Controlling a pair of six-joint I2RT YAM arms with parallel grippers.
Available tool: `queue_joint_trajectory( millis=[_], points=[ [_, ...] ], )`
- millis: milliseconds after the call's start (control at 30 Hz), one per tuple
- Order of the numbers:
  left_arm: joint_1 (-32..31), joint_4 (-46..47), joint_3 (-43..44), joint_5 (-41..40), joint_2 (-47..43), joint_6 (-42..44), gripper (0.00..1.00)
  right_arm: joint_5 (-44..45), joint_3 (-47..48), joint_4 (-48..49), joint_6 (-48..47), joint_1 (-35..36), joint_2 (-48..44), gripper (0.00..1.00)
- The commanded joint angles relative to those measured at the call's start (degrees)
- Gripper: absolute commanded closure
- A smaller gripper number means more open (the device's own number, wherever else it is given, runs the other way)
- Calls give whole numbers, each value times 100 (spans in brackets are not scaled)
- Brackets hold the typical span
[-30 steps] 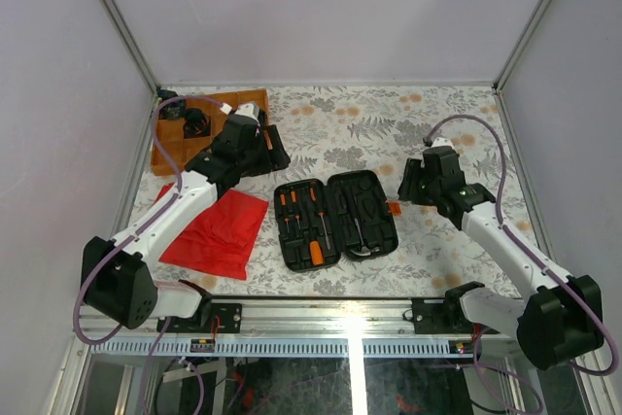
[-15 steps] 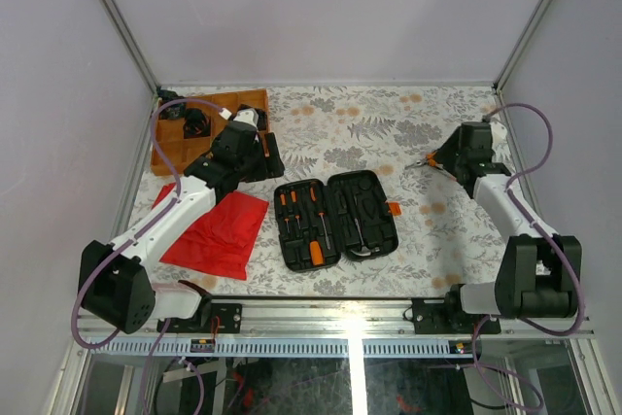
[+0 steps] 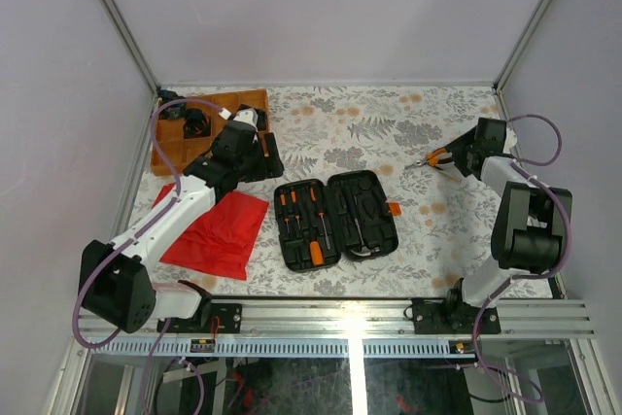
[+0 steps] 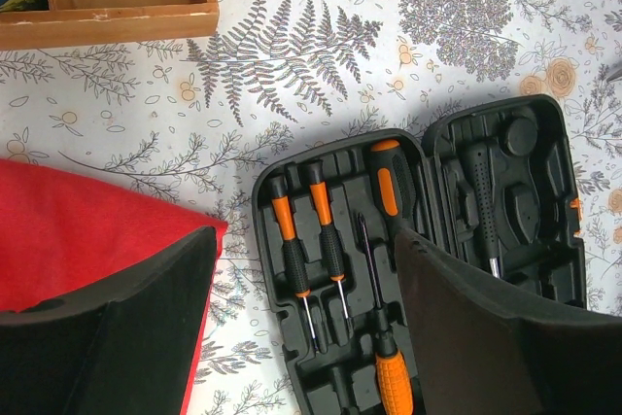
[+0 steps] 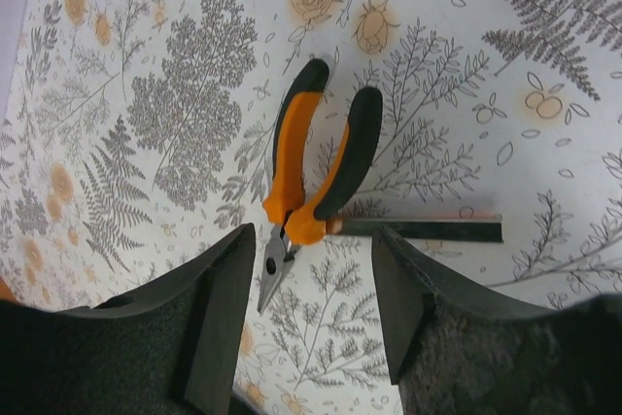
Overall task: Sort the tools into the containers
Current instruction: Pick up the pliers at the center of the board.
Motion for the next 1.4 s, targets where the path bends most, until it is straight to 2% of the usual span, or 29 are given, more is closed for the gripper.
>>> queue_joint_trajectory(
  millis=[0,567,800,1100,1200,1367],
  points=[
    [101,22,39,116,32,71,27,-66,388,275,203,-79,314,42],
    [209,56,7,181,13,48,27,-220,1014,162,136,-240,1489,40],
    [244,56,4,222,-8,27,27,-526,1151,79,134,-275,1845,44],
    [281,91,-36,239,-88,9,27,-715,1122,154,-33,-303,1498,73],
    [293,99,-36,251,-108,6,27,-941,1017,587,-143,-303,1199,86],
    [363,276,-134,492,-298,64,26,-1410,981,1059,-315,-302,655,99]
  ],
)
